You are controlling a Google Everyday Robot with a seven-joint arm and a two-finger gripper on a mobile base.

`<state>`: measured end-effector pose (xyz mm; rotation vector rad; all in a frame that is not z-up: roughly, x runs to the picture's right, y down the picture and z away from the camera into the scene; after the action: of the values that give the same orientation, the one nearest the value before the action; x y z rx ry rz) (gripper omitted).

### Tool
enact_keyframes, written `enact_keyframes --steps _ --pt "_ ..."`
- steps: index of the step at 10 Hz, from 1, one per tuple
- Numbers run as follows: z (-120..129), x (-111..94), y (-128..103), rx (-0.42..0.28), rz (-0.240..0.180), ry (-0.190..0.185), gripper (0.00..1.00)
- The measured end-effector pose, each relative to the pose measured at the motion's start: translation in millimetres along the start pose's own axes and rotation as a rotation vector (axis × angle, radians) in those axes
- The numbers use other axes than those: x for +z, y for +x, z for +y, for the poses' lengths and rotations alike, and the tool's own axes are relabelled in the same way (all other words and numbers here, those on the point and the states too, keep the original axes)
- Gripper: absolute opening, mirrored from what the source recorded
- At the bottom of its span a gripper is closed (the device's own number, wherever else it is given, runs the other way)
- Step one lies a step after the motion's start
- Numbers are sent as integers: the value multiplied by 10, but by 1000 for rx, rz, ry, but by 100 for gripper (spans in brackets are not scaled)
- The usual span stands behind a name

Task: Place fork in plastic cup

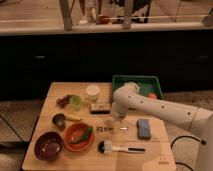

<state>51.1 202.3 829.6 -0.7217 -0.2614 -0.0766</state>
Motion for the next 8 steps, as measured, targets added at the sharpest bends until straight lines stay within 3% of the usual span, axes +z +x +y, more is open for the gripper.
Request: enact_keyframes --steps 6,8 --pt "51 261 81 28 2 -32 80" --pt "57 305 93 35 6 -40 70"
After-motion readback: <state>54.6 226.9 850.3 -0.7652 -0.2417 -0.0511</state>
